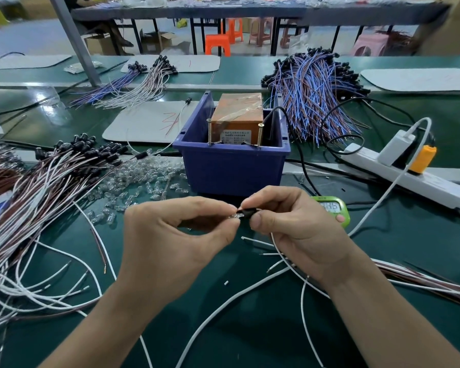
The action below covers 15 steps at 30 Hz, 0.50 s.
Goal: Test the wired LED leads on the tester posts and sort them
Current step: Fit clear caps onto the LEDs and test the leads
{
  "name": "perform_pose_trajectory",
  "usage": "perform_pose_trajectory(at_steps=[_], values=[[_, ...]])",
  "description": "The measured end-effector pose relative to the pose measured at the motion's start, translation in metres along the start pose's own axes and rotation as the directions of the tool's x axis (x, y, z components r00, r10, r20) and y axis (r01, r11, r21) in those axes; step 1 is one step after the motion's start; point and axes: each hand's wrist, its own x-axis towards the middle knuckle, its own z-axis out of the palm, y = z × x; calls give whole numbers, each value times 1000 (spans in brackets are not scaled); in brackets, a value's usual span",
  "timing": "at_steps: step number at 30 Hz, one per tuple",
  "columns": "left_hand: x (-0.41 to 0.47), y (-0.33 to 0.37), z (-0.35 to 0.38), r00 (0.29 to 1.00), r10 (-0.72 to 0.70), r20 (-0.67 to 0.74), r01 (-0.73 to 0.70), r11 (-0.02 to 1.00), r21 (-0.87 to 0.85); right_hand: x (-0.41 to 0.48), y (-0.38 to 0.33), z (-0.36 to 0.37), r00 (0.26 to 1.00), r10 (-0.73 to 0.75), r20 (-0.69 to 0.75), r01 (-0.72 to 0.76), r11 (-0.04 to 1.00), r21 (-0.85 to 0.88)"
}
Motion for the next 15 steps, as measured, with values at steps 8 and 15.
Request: perform_pose_trajectory(at_steps=[8,15], values=[[0,-7,3,998,-63,1,63,998,20,0,0,-1,999,-11,-36,8,996,-88],[-2,-11,9,990,-143,-5,143,988,-58,0,-1,2,996,-57,-62,50,992,-114]])
